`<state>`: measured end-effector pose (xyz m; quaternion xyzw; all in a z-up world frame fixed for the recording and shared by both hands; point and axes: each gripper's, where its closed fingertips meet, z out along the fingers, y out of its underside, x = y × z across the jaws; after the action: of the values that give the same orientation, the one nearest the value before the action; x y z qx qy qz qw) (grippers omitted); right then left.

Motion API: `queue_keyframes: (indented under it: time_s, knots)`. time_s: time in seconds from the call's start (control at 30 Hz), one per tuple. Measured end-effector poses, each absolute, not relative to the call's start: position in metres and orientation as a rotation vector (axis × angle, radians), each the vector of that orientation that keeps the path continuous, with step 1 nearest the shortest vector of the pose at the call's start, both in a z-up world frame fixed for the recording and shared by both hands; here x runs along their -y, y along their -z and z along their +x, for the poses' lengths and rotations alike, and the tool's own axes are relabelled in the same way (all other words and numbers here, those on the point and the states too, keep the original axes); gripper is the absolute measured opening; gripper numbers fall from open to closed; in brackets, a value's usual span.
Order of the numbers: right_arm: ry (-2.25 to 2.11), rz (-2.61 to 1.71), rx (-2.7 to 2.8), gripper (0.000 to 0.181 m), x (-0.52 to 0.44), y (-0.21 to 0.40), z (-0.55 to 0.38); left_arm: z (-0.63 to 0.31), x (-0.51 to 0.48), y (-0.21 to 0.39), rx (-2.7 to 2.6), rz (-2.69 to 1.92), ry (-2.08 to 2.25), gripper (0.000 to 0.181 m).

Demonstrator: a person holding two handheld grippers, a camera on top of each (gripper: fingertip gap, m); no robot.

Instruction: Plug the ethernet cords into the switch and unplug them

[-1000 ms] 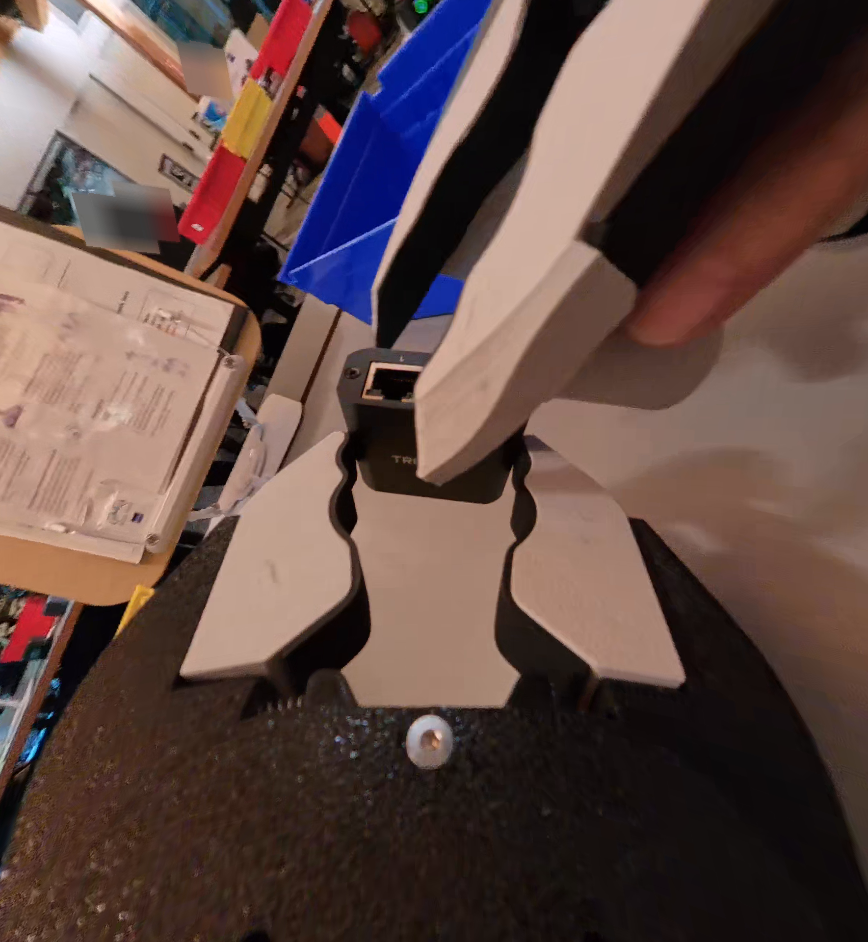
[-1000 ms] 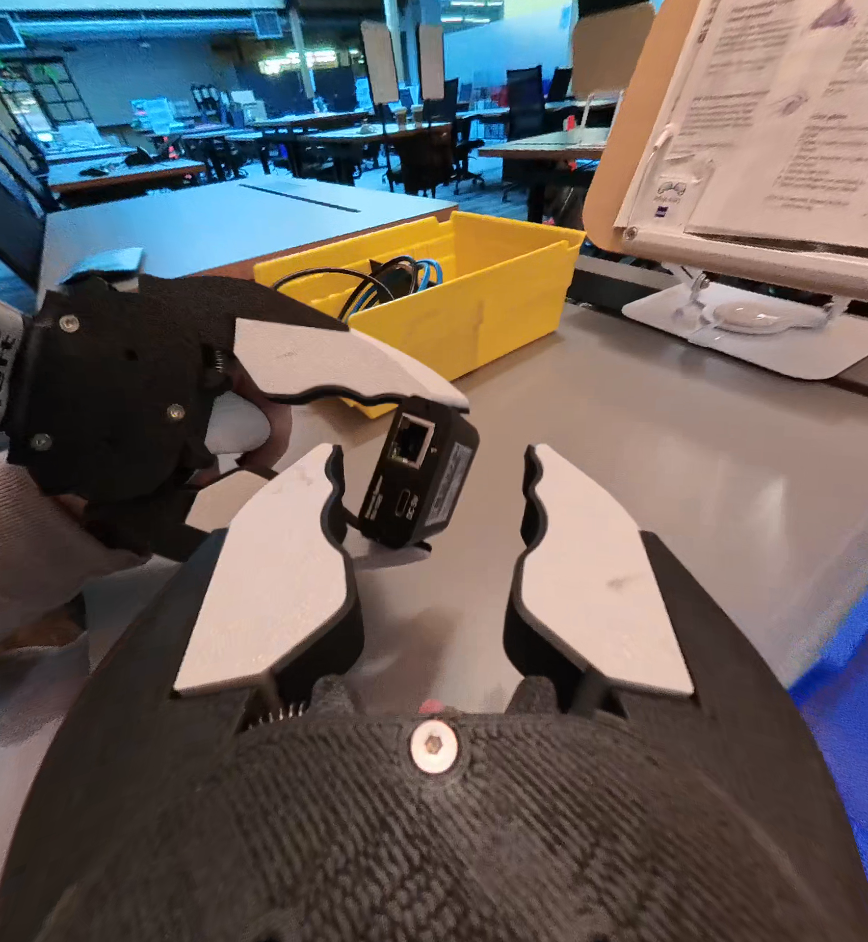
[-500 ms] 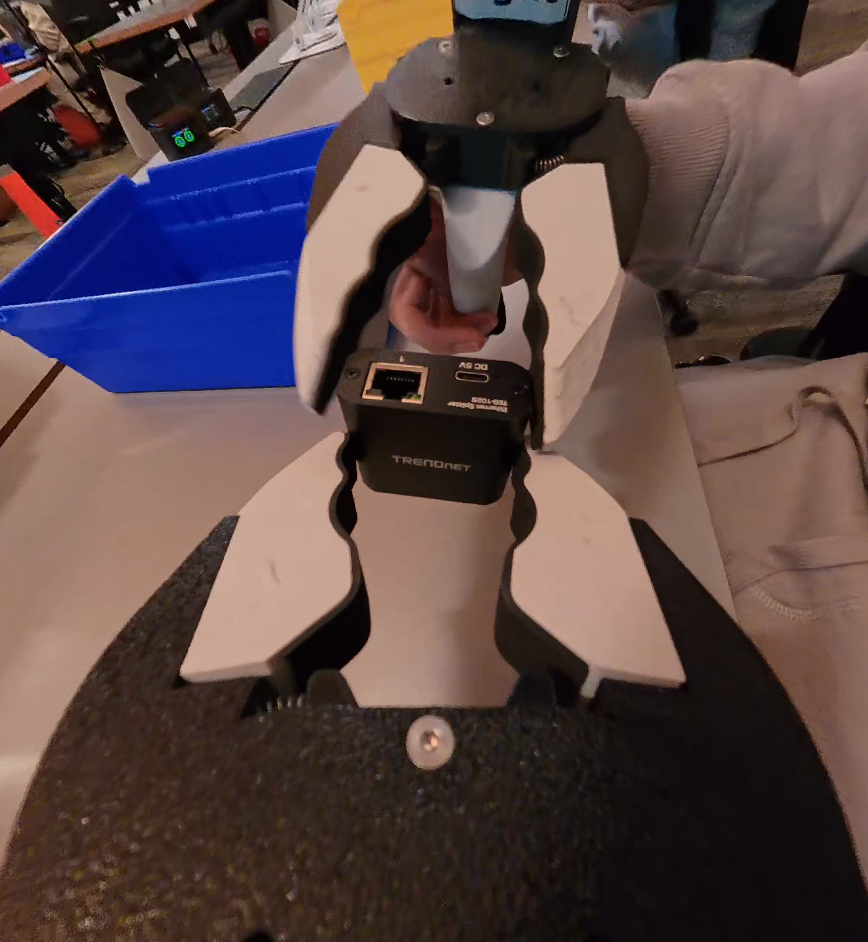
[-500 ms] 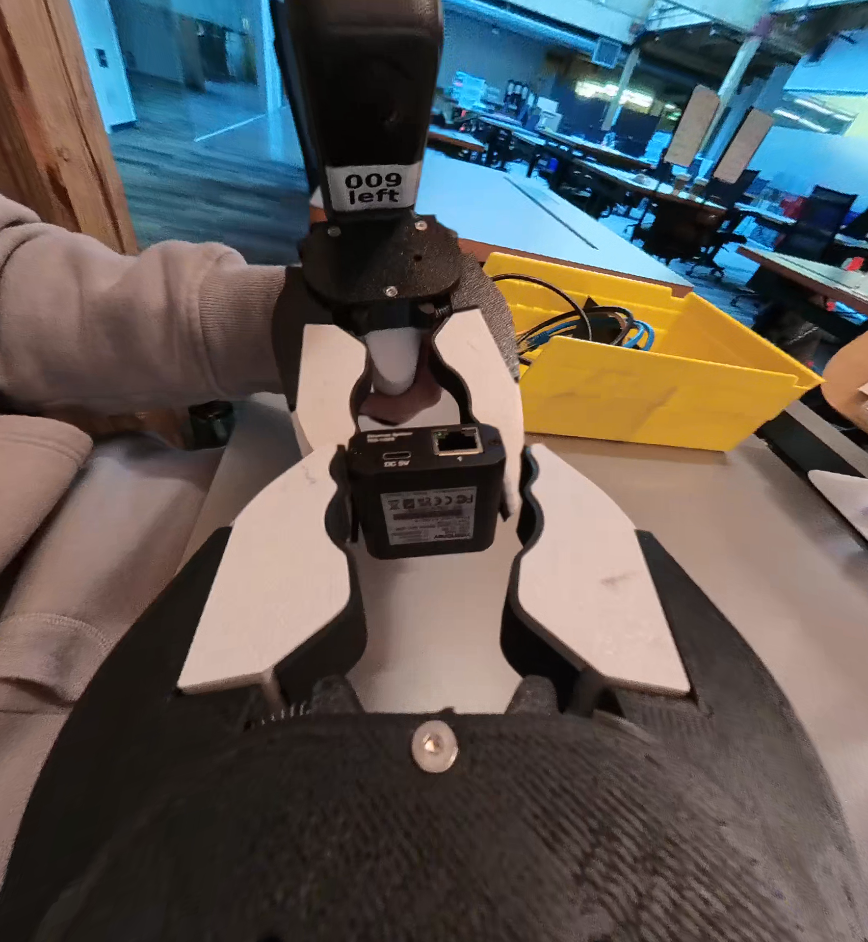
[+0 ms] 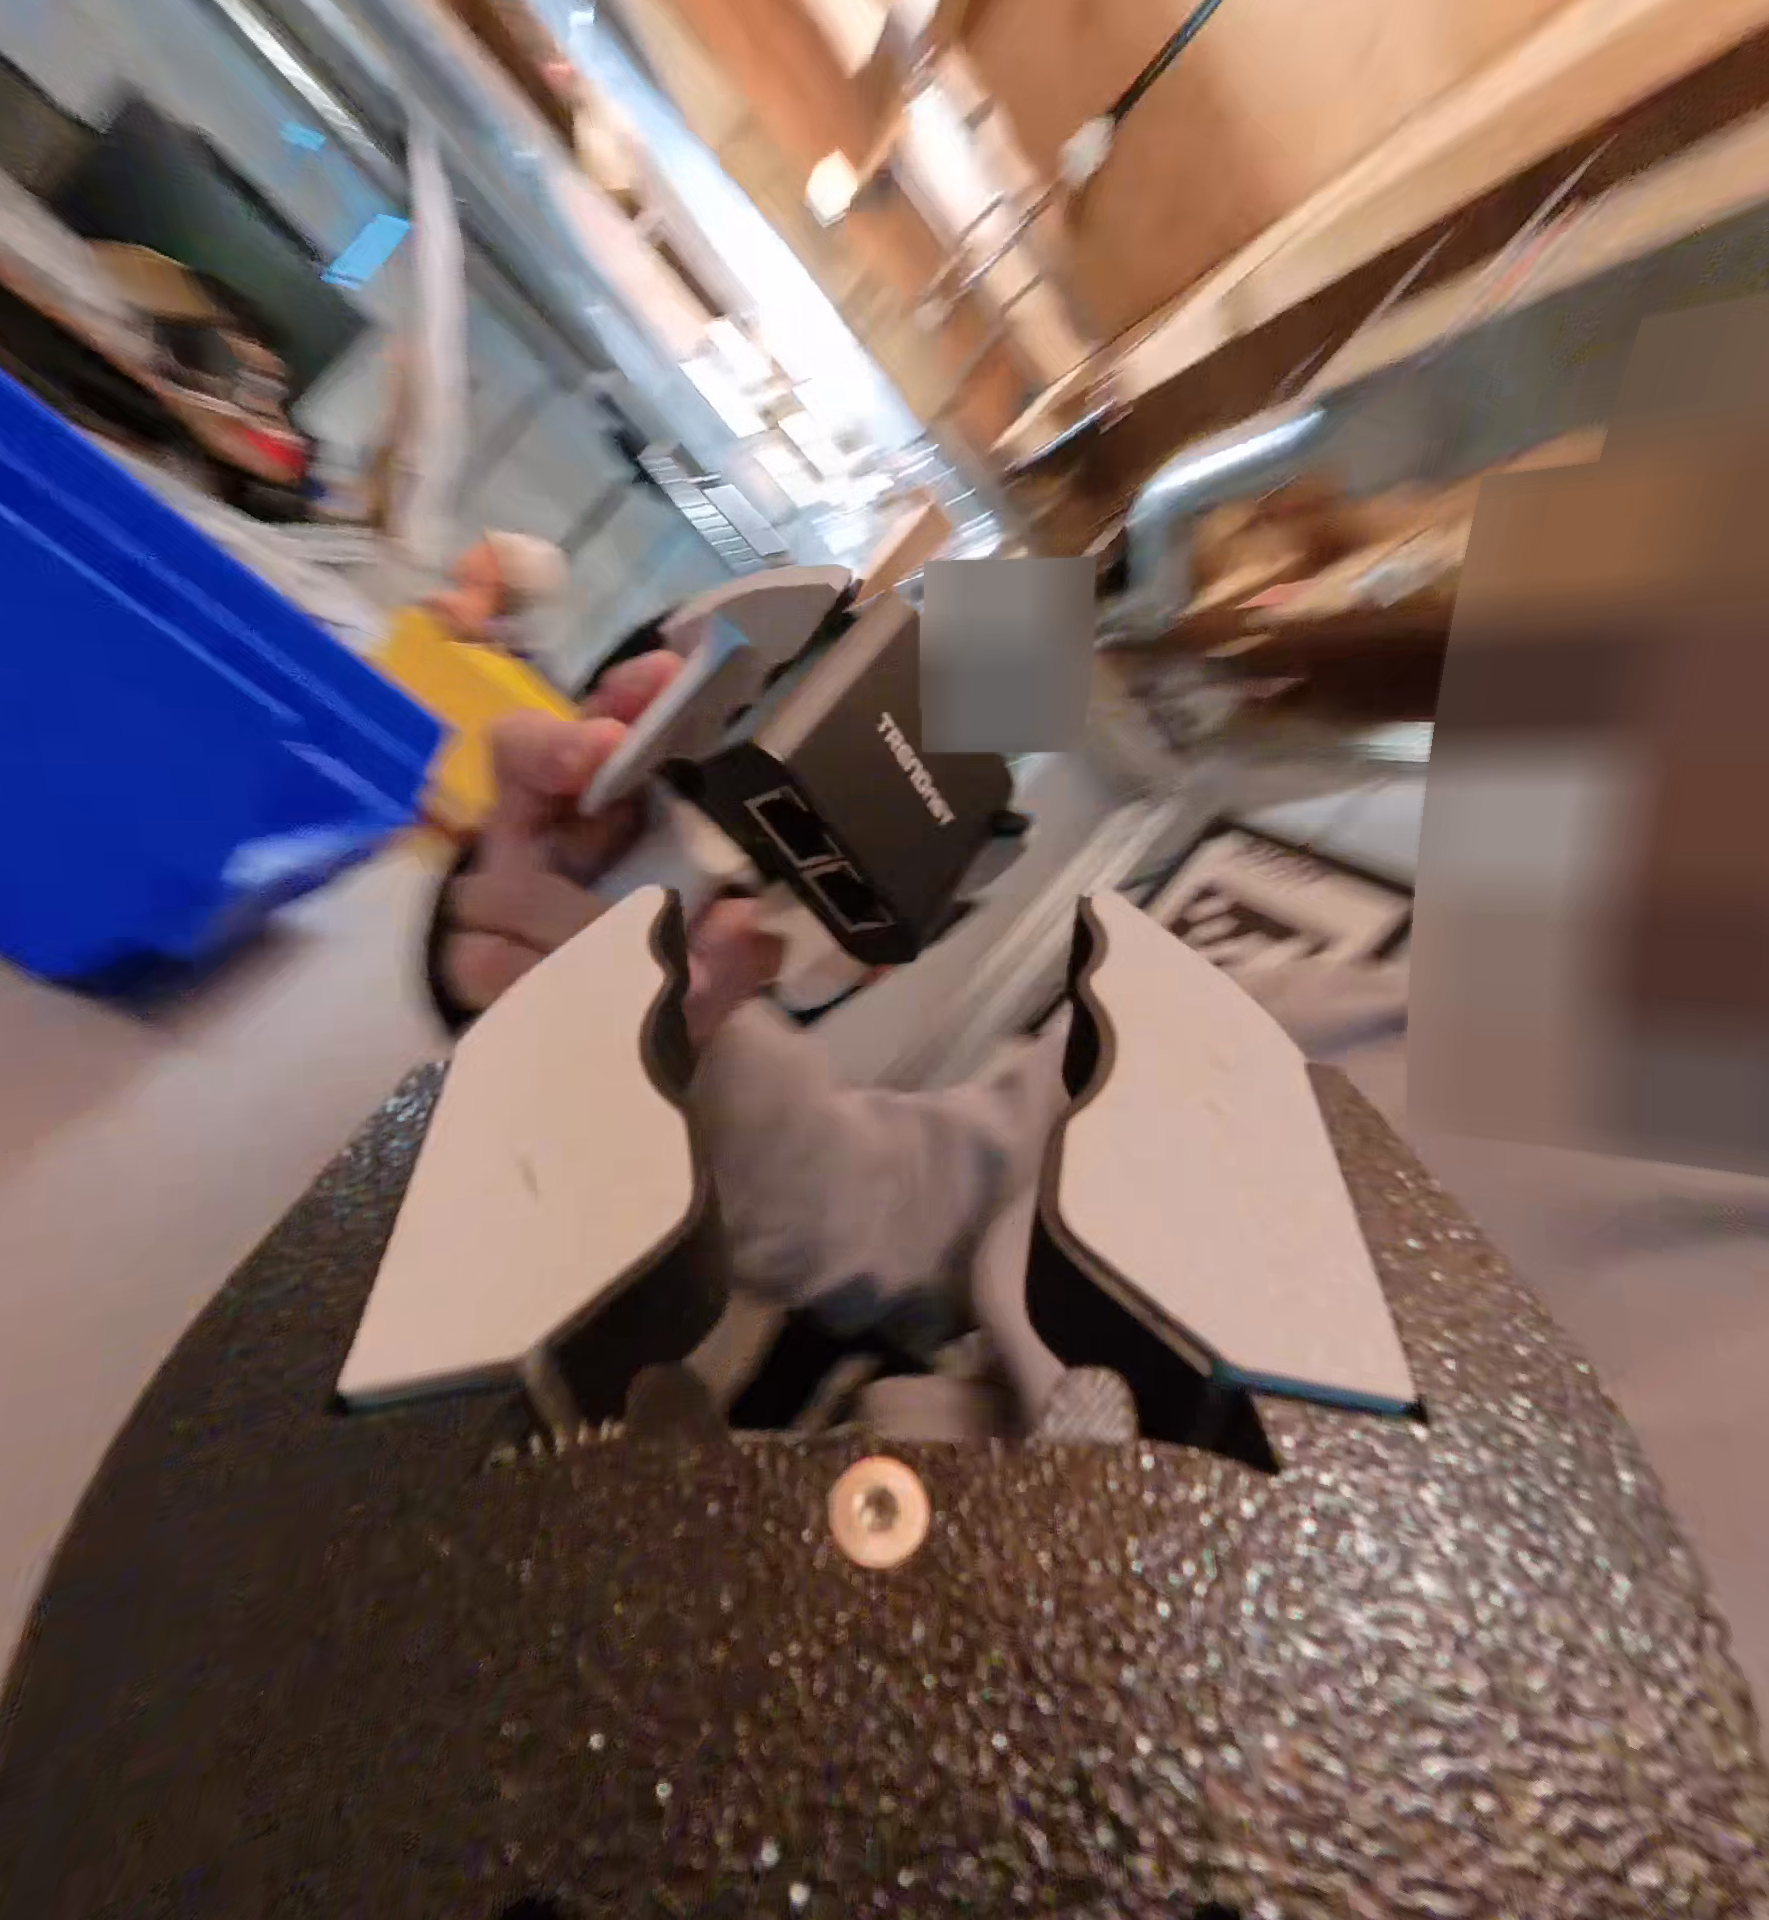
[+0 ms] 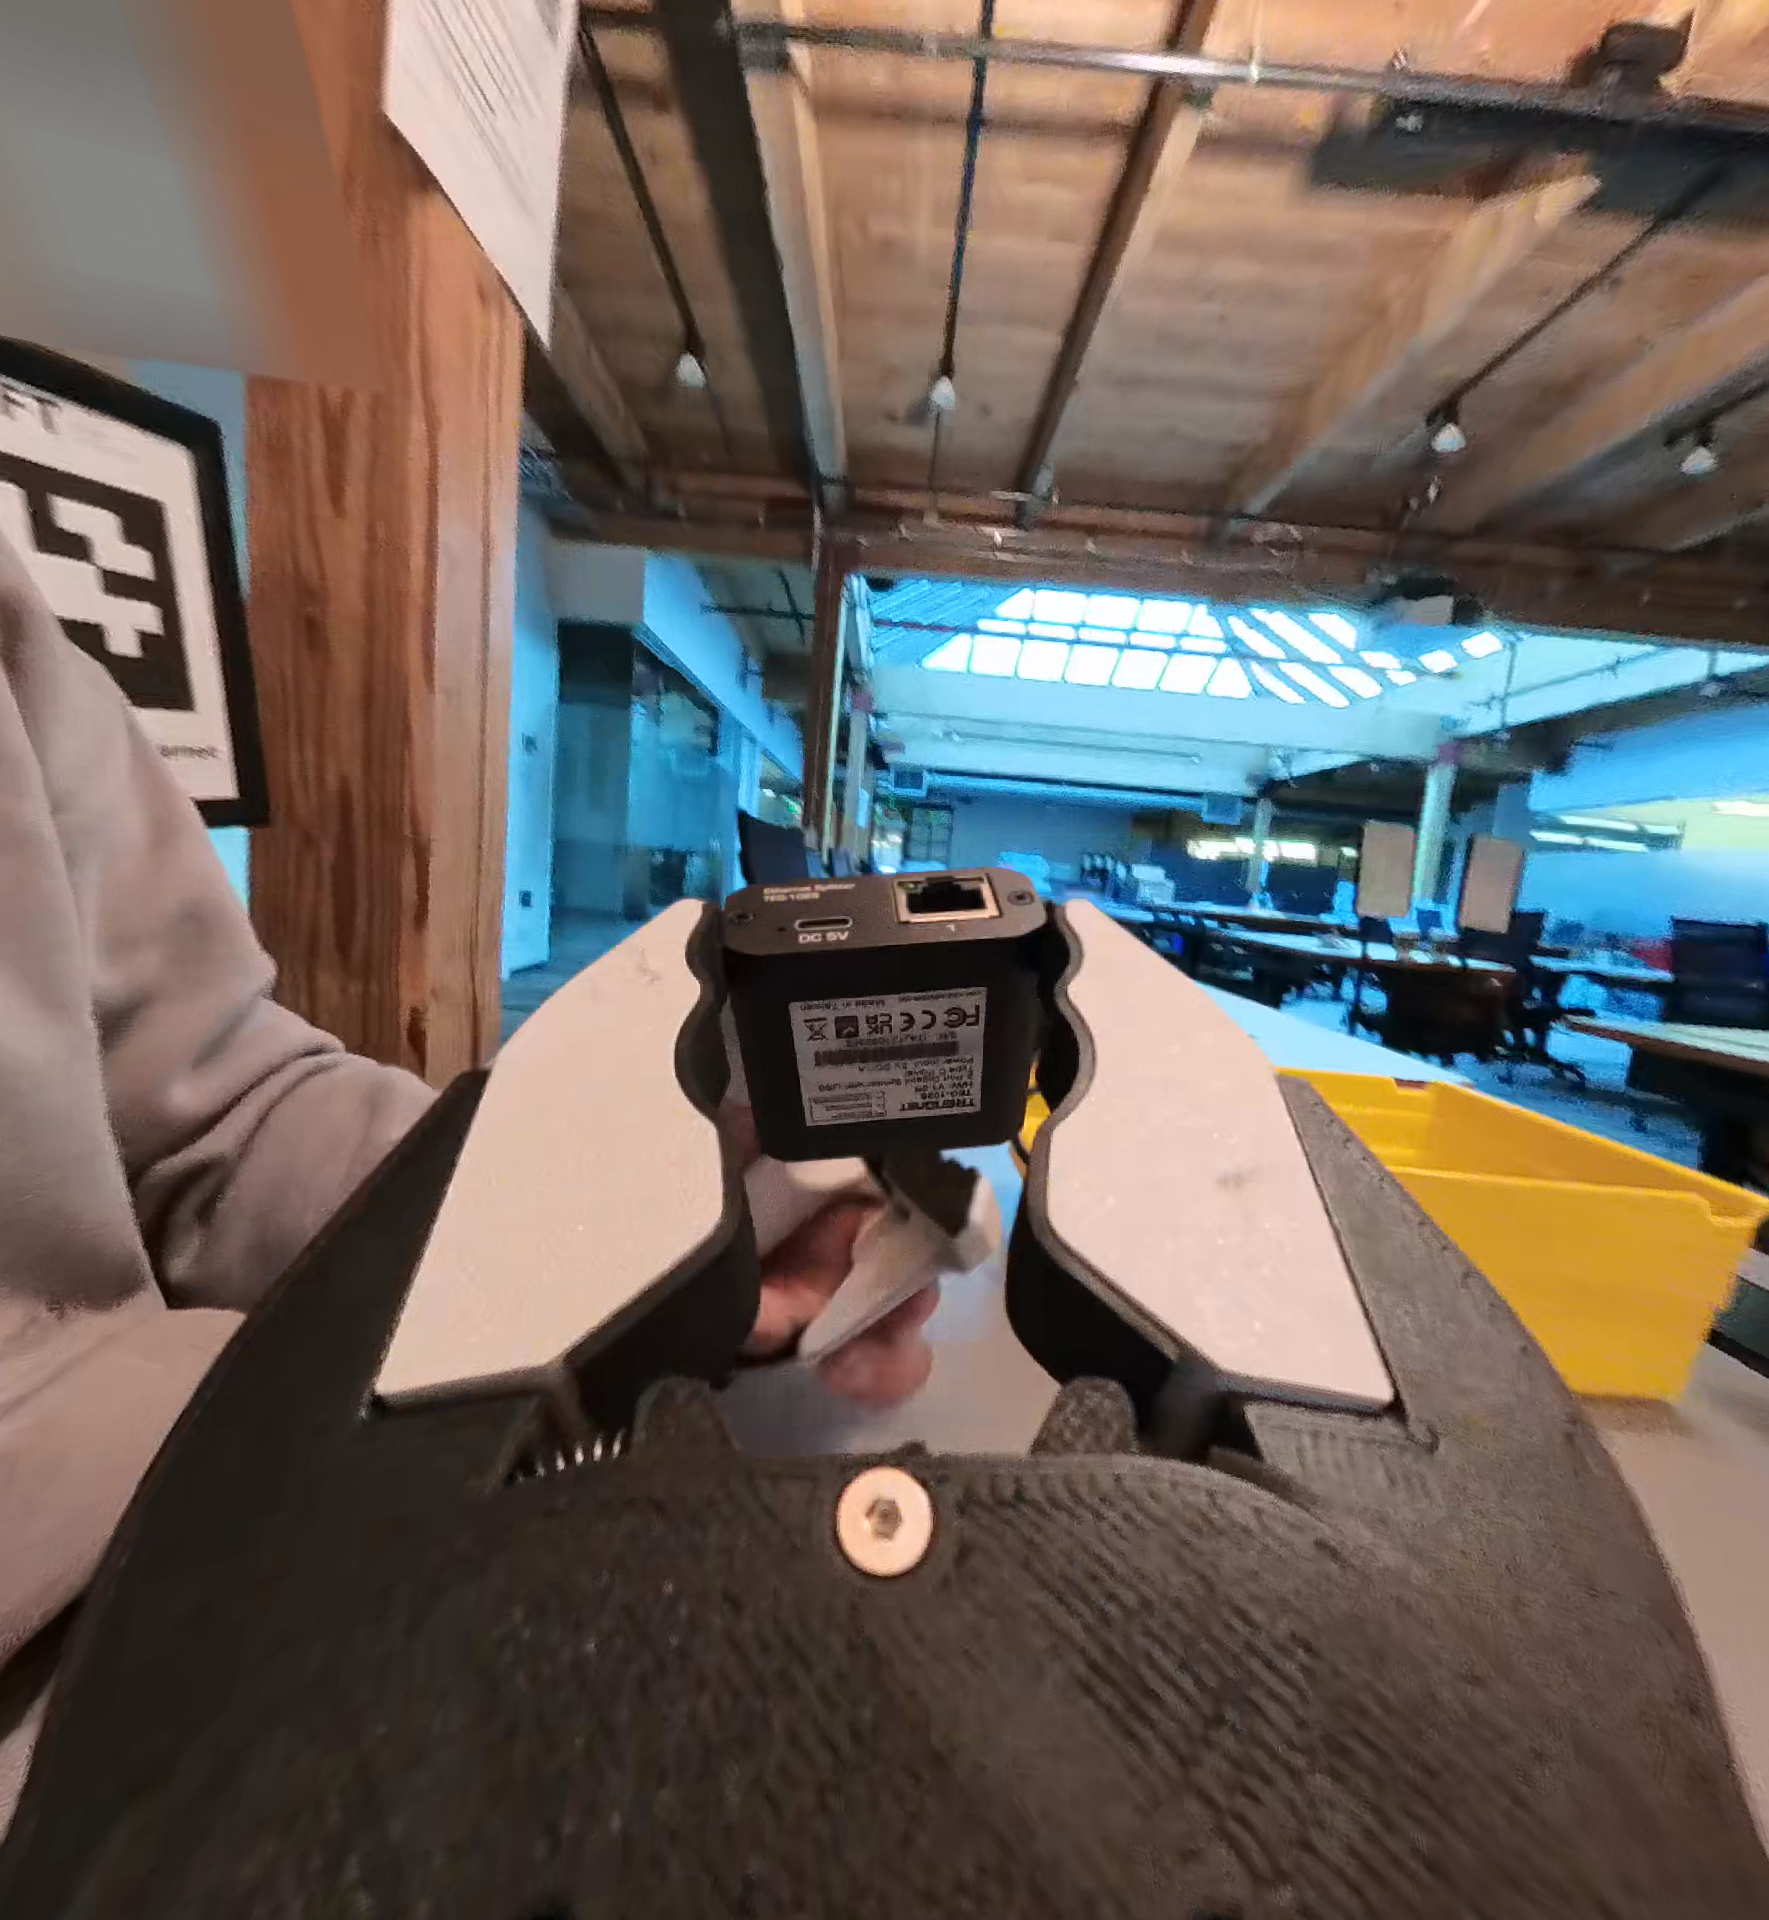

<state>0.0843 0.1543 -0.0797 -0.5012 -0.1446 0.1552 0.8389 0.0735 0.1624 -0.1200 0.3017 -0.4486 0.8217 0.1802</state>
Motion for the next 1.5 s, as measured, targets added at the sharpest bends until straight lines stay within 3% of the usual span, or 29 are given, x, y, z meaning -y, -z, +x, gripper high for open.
queue_keyframes:
  time_s: [0.03, 0.3, 0.53, 0.63, 0.8, 1.07, 1.5]
  knots:
    - [-0.33, -1.029, 0.309, 0.058, -0.154, 0.078, 0.083, 0.071, -0.159, 0.118, 1.131, 0.813, -2.265, 0.057]
    - [-0.3, -1.041, 0.369, 0.058, -0.159, 0.086, 0.074, 0.075, -0.153, 0.108, 0.556, 0.651, -2.175, 0.024]
    - [-0.177, -1.288, 0.423, 0.052, -0.157, 0.114, 0.094, 0.091, -0.161, 0.122, 0.838, 0.925, -2.37, 0.023]
    - [-0.029, -1.364, 0.428, 0.075, -0.16, 0.115, 0.103, 0.094, -0.162, 0.134, 1.07, 1.079, -2.271, 0.023]
    - [0.166, -1.541, 0.569, 0.088, -0.171, 0.141, 0.099, 0.092, -0.167, 0.151, 1.386, 1.32, -2.085, 0.023]
    - [0.359, -1.625, 0.517, 0.077, -0.201, 0.166, 0.104, 0.101, -0.177, 0.159, 1.562, 1.567, -2.067, 0.023]
    - [0.221, -1.59, 0.473, 0.064, -0.197, 0.164, 0.099, 0.095, -0.178, 0.156, 1.57, 1.564, -2.014, 0.023]
